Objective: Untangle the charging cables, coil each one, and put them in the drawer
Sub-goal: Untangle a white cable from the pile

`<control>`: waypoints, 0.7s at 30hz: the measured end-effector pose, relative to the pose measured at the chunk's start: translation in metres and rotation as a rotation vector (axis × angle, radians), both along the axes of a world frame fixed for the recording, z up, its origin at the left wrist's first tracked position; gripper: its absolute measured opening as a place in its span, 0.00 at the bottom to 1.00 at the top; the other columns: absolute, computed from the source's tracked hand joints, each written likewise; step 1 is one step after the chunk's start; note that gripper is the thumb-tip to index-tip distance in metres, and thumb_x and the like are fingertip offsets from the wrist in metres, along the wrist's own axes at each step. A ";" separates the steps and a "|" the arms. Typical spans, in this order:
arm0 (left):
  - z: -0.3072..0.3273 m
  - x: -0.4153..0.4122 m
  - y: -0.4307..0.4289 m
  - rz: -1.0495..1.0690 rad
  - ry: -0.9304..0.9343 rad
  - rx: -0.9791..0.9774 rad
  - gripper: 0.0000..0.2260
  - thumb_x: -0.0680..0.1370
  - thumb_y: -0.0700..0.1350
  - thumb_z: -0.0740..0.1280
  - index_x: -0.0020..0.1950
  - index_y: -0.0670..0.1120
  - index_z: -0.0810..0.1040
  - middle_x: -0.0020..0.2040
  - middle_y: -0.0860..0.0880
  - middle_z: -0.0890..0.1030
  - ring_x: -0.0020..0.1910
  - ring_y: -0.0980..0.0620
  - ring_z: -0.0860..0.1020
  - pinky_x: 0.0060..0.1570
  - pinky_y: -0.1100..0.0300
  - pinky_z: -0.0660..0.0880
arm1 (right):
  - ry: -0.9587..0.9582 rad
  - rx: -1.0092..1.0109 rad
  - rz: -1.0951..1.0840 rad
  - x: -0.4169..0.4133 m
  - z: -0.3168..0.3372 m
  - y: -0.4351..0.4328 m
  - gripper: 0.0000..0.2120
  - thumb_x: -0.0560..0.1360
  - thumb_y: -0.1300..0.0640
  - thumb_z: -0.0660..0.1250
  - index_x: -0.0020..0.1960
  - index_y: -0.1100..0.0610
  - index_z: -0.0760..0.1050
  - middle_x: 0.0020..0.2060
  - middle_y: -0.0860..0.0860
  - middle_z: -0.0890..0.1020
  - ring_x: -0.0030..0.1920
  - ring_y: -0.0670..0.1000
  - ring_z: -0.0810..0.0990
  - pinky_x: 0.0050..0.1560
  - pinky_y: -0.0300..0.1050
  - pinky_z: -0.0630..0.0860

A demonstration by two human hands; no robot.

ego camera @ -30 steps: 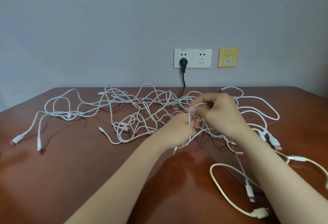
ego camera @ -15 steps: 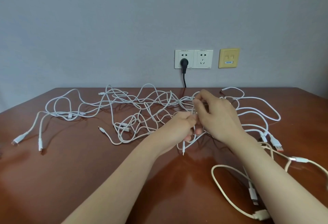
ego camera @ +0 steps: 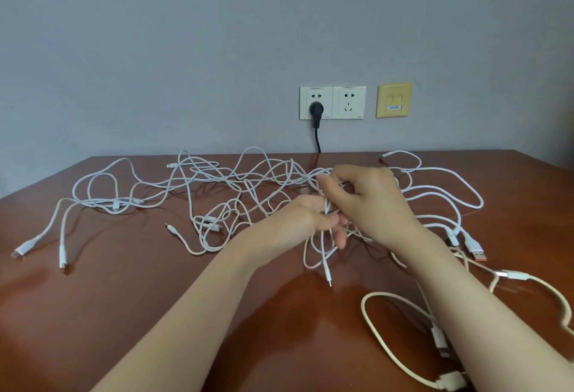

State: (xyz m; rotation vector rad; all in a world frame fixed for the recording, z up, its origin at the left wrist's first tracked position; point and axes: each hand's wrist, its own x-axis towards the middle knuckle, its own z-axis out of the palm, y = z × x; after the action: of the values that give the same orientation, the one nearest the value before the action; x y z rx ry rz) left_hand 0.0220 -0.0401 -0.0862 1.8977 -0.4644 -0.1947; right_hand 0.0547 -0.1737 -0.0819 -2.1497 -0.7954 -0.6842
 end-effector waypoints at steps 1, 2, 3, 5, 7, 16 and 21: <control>0.001 -0.001 0.002 -0.004 -0.002 -0.048 0.09 0.78 0.44 0.59 0.40 0.44 0.73 0.25 0.54 0.77 0.34 0.59 0.76 0.53 0.59 0.69 | -0.009 0.033 0.012 0.000 0.001 -0.001 0.20 0.76 0.50 0.64 0.27 0.46 0.65 0.17 0.48 0.71 0.26 0.50 0.72 0.33 0.47 0.69; 0.002 -0.002 0.004 -0.008 0.015 -0.090 0.11 0.81 0.43 0.56 0.41 0.43 0.73 0.24 0.54 0.75 0.31 0.58 0.76 0.48 0.61 0.71 | -0.023 0.048 0.014 0.000 0.002 -0.001 0.20 0.76 0.49 0.64 0.27 0.45 0.64 0.17 0.47 0.71 0.26 0.50 0.72 0.34 0.48 0.70; 0.002 -0.003 0.006 -0.022 0.045 -0.126 0.13 0.82 0.42 0.53 0.41 0.42 0.72 0.24 0.53 0.73 0.30 0.57 0.76 0.45 0.62 0.72 | -0.035 0.048 0.009 -0.001 0.002 0.000 0.20 0.76 0.49 0.63 0.27 0.46 0.64 0.17 0.47 0.71 0.26 0.50 0.71 0.34 0.48 0.70; 0.002 -0.006 0.007 -0.067 0.138 -0.207 0.12 0.82 0.40 0.52 0.41 0.41 0.69 0.24 0.53 0.71 0.27 0.56 0.74 0.41 0.61 0.75 | -0.053 0.018 -0.022 -0.002 0.001 0.002 0.21 0.76 0.48 0.63 0.26 0.47 0.62 0.18 0.48 0.68 0.25 0.50 0.68 0.33 0.47 0.66; 0.002 -0.008 0.005 -0.080 0.216 -0.279 0.12 0.82 0.38 0.51 0.40 0.41 0.67 0.24 0.53 0.68 0.23 0.57 0.69 0.32 0.62 0.76 | -0.048 0.001 -0.042 -0.003 0.000 0.004 0.22 0.77 0.48 0.61 0.26 0.49 0.61 0.19 0.48 0.66 0.27 0.51 0.64 0.33 0.47 0.63; 0.008 0.003 0.008 0.239 0.102 -0.490 0.15 0.83 0.38 0.48 0.38 0.45 0.65 0.20 0.56 0.61 0.18 0.61 0.56 0.17 0.71 0.54 | 0.272 0.297 -0.005 0.003 0.004 -0.001 0.14 0.79 0.56 0.56 0.39 0.58 0.75 0.24 0.45 0.72 0.31 0.44 0.70 0.40 0.45 0.67; 0.010 0.010 0.010 0.399 0.009 -0.489 0.16 0.84 0.41 0.49 0.37 0.45 0.65 0.19 0.56 0.60 0.16 0.61 0.55 0.17 0.73 0.53 | 0.123 0.271 -0.025 0.004 0.003 -0.002 0.10 0.79 0.61 0.59 0.40 0.54 0.73 0.27 0.47 0.72 0.31 0.46 0.70 0.39 0.44 0.67</control>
State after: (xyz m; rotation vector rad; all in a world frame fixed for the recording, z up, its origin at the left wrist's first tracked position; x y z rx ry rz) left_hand 0.0318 -0.0296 -0.0765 1.4674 -0.1017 0.1631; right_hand 0.0585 -0.1757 -0.0791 -1.9373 -0.5758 -0.6271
